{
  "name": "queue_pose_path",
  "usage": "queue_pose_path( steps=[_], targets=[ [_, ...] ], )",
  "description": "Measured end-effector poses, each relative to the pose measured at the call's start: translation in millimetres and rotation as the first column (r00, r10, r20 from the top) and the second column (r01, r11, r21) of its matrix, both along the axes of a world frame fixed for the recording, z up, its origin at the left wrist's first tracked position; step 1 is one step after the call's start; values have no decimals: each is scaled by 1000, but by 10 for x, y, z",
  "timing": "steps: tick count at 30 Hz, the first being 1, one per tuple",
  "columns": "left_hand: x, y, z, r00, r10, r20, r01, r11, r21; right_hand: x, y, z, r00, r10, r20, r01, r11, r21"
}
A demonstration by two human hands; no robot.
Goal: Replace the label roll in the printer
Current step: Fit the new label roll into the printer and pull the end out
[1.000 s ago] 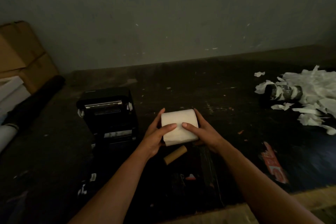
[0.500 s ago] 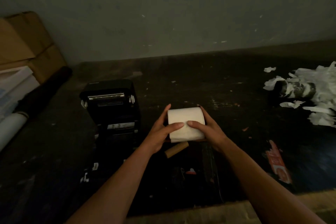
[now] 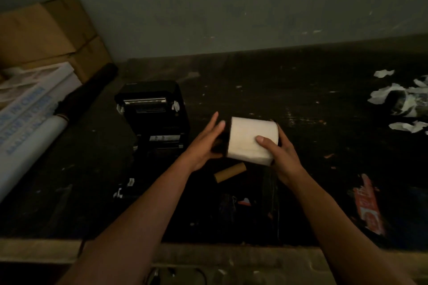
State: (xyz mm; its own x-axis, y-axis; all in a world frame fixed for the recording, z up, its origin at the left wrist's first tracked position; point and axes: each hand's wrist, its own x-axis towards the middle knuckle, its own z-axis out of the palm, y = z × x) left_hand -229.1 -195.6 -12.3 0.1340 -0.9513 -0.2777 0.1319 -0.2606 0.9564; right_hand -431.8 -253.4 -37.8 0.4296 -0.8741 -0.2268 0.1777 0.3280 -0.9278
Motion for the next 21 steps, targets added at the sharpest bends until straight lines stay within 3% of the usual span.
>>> queue_pose_path(
  steps=[4, 6, 8, 13, 18, 21],
  targets=[
    [117, 221, -370, 933, 208, 294, -216, 976, -6, -4, 39, -2, 1000, -22, -5, 22, 1000, 6],
    [146, 372, -620, 835, 138, 532, -163, 987, 0, 6, 85, -35, 999, -48, -3, 48, 998, 34],
    [148, 514, -845, 738, 26, 674, -68, 997, 35, 16, 140, -67, 997, -76, 6, 75, 995, 69],
    [77, 731, -1221, 622, -74, 779, -21, 994, 110, -5, 272, -78, 993, -117, 1, 116, 989, 96],
    [77, 749, -1318, 509, -16, 861, -67, 996, 58, 5, 359, -93, 990, -141, -10, 142, 984, 107],
    [87, 733, -1306, 385, -67, 920, -51, 994, 94, 4, 395, -120, 987, -160, -14, 160, 980, 115]
  ],
)
